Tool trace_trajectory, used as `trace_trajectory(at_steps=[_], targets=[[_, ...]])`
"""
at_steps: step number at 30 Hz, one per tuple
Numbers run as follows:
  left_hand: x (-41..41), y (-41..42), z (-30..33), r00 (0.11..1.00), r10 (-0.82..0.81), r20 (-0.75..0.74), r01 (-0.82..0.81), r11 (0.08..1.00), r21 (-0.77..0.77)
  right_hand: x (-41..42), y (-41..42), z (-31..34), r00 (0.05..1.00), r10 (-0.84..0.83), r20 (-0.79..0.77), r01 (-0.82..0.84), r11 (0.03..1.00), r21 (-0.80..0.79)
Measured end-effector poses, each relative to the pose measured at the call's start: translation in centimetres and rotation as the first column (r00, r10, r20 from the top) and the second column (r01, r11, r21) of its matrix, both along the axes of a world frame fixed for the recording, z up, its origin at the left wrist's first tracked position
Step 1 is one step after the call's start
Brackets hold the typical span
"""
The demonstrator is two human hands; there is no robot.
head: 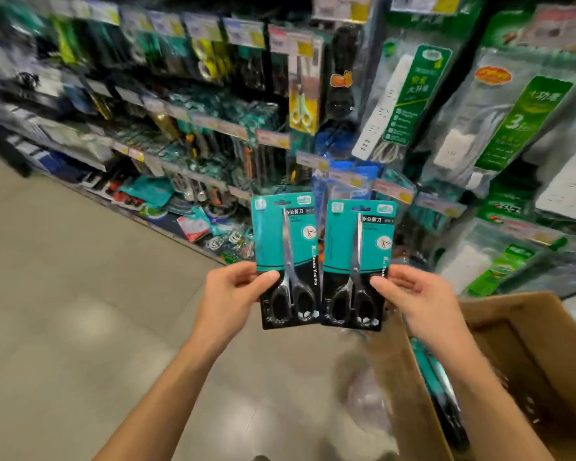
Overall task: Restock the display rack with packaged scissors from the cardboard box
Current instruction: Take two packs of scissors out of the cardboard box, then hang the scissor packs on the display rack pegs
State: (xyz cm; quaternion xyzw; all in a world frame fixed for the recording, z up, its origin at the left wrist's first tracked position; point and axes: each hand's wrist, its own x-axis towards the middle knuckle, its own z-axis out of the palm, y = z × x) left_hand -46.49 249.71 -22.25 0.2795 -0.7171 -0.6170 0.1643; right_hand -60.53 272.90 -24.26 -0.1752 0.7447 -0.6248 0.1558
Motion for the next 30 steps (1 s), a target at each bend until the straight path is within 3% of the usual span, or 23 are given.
trace_trajectory(at_steps=[16,30], targets=[[4.7,-18.7,0.8,0.992,0.096,-0.077,-0.102,0.992,-0.075,2.5,-20.0,1.7,0.988,0.116,-0.099,-0.115,0.993,0.009],[-8.9,-37.0,1.6,0.992,-0.041,-0.122,0.026,0.992,-0.124,-9.6,-35.0,0.2,0.974,-0.225,-0.032,0.222,0.972,-0.083]])
